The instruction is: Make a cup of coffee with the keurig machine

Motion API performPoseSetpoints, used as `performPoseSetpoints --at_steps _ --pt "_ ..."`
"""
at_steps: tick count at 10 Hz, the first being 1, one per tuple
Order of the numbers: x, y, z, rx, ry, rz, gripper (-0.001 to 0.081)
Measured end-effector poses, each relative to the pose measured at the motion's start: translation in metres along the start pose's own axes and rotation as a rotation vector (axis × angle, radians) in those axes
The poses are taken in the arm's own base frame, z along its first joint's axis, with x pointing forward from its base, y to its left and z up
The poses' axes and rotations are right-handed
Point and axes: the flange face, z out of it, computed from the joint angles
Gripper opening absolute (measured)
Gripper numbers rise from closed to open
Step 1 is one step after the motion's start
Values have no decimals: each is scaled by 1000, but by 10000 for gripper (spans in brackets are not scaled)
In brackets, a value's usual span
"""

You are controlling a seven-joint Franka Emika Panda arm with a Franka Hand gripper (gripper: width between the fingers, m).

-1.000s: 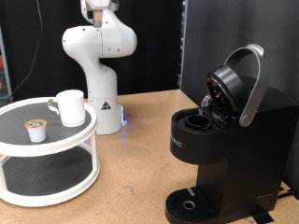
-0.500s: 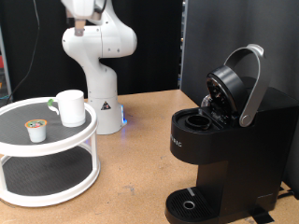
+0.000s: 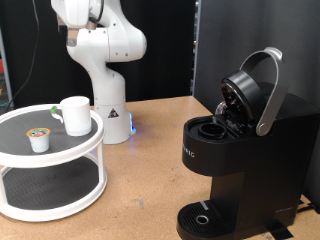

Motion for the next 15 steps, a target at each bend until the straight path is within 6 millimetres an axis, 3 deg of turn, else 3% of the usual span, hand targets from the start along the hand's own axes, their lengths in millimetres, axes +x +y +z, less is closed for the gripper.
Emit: performPoseSetpoints --at_steps 8,13,15 --pt "-38 47 28 -14 85 122 808" --pt "-39 59 37 9 36 88 808" --pt "-41 62 49 -19 94 30 808"
